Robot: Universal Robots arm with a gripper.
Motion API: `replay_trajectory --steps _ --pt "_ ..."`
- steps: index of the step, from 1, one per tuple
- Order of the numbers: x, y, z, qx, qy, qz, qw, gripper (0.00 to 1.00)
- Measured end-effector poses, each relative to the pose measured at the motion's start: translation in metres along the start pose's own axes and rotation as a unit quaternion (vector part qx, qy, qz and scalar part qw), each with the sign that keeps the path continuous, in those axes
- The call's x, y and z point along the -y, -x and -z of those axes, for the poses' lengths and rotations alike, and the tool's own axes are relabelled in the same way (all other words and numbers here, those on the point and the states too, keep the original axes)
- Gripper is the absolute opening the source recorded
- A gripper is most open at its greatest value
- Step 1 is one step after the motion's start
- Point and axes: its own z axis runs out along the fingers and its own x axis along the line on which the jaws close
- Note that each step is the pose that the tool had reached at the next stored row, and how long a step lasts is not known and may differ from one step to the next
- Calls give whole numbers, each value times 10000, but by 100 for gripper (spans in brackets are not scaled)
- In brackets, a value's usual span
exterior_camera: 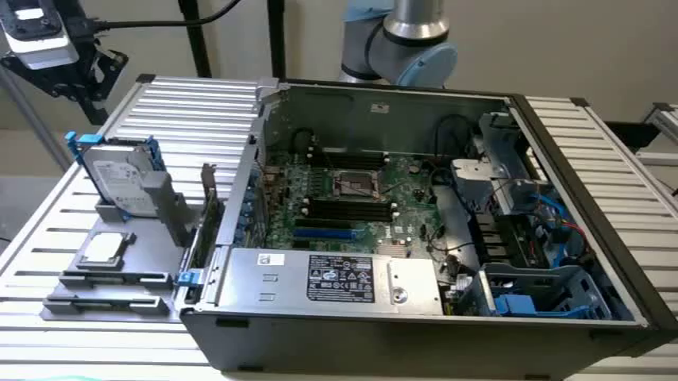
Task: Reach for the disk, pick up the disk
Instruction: 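Pick up the disk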
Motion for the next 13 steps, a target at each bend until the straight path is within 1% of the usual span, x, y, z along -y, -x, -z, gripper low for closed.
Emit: replay_trajectory --steps 13 --pt "0 0 0 0 0 0 10000 11"
